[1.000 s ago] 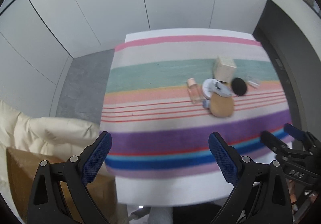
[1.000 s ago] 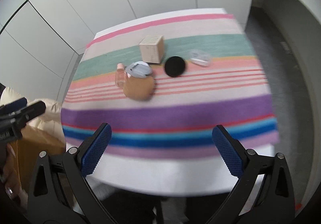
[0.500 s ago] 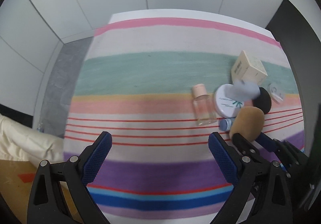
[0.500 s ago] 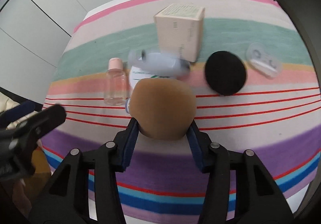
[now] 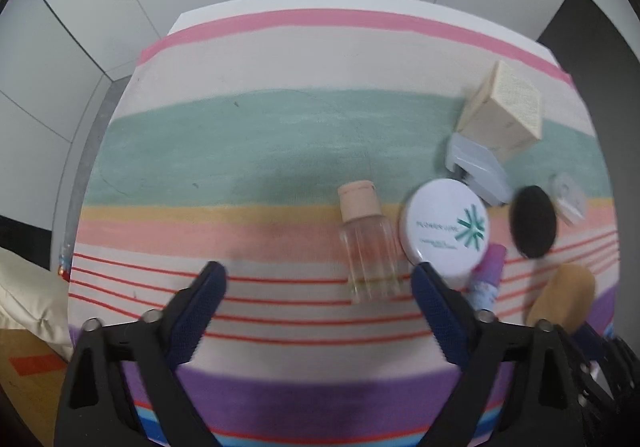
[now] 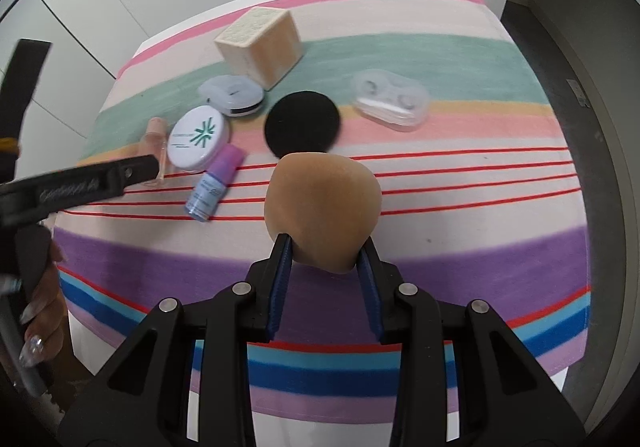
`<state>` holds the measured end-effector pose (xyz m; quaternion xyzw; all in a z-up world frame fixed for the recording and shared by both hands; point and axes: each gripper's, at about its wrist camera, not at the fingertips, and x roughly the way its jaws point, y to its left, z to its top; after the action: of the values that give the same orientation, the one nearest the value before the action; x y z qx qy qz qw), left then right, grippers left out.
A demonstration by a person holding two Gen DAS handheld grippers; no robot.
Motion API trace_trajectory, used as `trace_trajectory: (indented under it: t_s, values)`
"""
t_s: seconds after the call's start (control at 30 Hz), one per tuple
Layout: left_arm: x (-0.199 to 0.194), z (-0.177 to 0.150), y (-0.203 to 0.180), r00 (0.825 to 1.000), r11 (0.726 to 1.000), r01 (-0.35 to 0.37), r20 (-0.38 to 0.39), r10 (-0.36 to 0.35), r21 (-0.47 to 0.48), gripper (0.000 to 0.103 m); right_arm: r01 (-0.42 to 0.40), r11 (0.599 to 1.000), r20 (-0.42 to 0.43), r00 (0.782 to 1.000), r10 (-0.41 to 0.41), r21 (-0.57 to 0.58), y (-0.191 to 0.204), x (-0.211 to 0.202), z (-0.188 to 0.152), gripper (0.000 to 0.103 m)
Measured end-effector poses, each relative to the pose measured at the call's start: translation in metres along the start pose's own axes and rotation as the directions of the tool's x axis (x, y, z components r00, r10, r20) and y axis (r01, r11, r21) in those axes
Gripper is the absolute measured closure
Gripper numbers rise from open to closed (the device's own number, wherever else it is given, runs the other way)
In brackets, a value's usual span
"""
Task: Organize objects
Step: 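Grasp the pink-capped bottle with the left tool while the right tool grasps the beige sponge, then lift the bottle with the left tool while the right tool lifts the sponge toward the box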
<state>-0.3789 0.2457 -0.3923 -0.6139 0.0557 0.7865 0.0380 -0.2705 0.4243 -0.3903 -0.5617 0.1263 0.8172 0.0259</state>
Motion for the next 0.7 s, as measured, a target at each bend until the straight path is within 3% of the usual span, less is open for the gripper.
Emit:
trace_trajectory:
  t_s: [0.03, 0.07, 0.1, 0.23, 0.4, 0.7]
  values:
    - [0.003, 0.000, -0.004, 1.000, 1.000, -0.020, -0.007, 0.020, 0.011, 0.031, -0.001, 1.000, 0.000, 1.000, 0.001, 0.004, 0.000, 0.000, 0.000, 0.071]
    - [-0.001, -0.002, -0.009, 0.998, 0.998, -0.050, 0.027, 0.050, 0.032, 0.049, -0.005, 1.000, 0.003, 1.000, 0.004, 0.006, -0.008, -0.008, -0.004, 0.079]
    - [-0.004, -0.003, -0.017, 0.996, 0.994, -0.080, 0.045, 0.076, 0.080, 0.074, -0.007, 1.000, 0.004, 1.000, 0.007, 0.005, -0.008, -0.009, -0.003, 0.079]
    - [-0.003, -0.012, -0.036, 0.982, 0.965, -0.180, 0.082, 0.167, 0.190, 0.075, -0.008, 1.000, 0.016, 1.000, 0.008, -0.021, -0.005, -0.015, -0.002, 0.082]
    - [-0.003, -0.018, -0.027, 0.990, 0.975, -0.141, 0.056, 0.133, 0.172, 0.075, -0.013, 1.000, 0.022, 1.000, 0.014, -0.020, -0.008, -0.021, -0.003, 0.086]
    - [-0.023, -0.016, -0.011, 0.986, 0.975, -0.155, 0.082, 0.144, 0.157, 0.075, -0.019, 1.000, 0.076, 0.997, 0.020, -0.016, -0.010, -0.046, 0.000, 0.090]
